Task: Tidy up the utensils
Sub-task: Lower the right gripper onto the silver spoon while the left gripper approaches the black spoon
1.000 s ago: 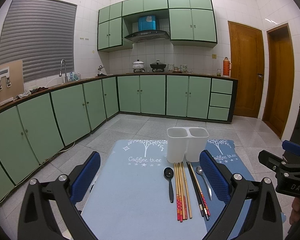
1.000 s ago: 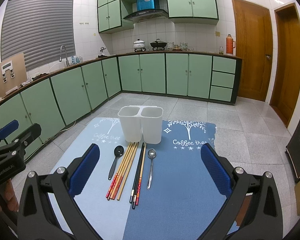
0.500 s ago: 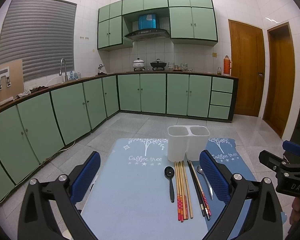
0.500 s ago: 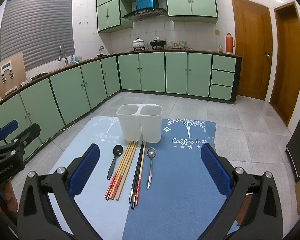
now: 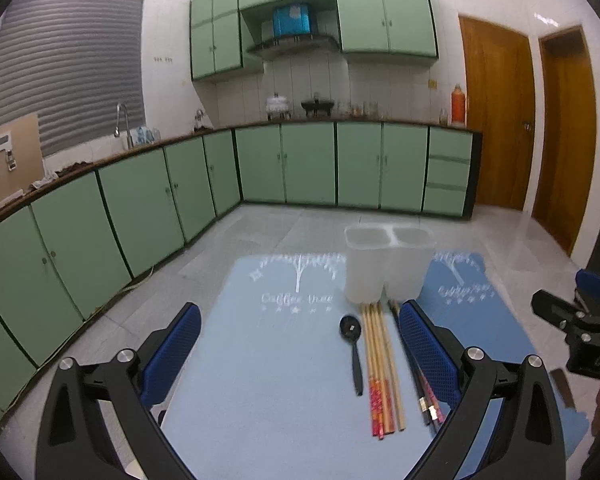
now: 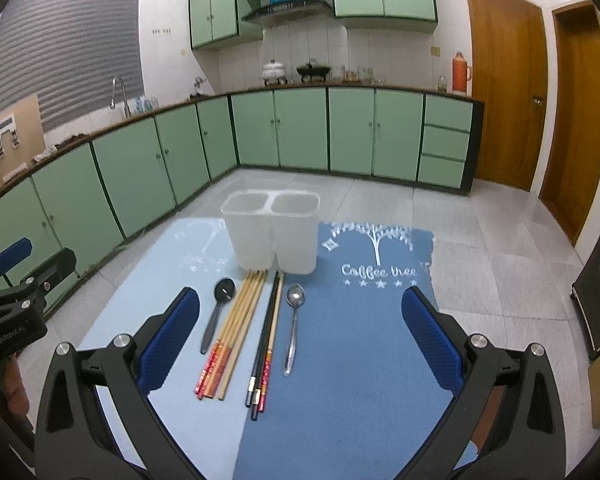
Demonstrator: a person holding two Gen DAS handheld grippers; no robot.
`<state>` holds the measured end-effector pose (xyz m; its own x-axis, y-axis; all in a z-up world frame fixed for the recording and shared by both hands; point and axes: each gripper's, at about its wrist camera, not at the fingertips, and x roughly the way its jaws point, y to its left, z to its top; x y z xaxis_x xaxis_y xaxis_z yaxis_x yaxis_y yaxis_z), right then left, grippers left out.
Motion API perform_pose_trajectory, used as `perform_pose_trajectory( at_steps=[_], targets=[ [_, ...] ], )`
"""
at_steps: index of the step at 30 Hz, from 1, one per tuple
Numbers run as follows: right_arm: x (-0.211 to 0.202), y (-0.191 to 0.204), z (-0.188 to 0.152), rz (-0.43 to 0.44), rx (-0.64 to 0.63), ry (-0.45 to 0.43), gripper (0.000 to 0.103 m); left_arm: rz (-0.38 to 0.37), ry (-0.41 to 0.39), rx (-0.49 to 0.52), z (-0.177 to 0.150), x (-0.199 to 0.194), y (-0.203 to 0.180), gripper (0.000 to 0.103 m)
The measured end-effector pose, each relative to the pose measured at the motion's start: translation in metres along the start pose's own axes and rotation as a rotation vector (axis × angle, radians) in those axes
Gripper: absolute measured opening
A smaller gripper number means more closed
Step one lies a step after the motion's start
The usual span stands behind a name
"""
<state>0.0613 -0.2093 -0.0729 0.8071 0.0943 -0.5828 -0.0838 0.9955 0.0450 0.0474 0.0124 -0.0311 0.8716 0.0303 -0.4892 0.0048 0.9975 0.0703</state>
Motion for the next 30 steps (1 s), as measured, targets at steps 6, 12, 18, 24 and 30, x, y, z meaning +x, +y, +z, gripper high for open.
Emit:
perform_pose_trajectory(
  at_steps=[6, 12, 18, 24, 30],
  targets=[
    [0.060, -0.008, -0.002, 0.013, 0.007, 0.129, 0.096, 0.010, 0.155, 0.042, -0.013, 0.068, 0.001, 0.097],
    [0.125, -0.020, -0.002, 0.053, 0.058, 0.272, 0.079, -0.031, 0.283, 0.038, -0.027, 0.134, -0.006, 0.097],
    [0.180, -0.016, 0.001, 0.055, 0.042, 0.345, 0.070, -0.051, 0.379, 0.042, -0.030, 0.195, -0.021, 0.091],
    [0.220, -0.011, 0.000, 0.081, 0.026, 0.402, 0.062, -0.069, 0.427, 0.035, -0.033, 0.232, -0.032, 0.091],
    [0.239, -0.010, -0.007, 0.084, 0.019, 0.441, 0.059, -0.087, 0.464, 0.049, -0.043, 0.249, -0.038, 0.091]
  ],
)
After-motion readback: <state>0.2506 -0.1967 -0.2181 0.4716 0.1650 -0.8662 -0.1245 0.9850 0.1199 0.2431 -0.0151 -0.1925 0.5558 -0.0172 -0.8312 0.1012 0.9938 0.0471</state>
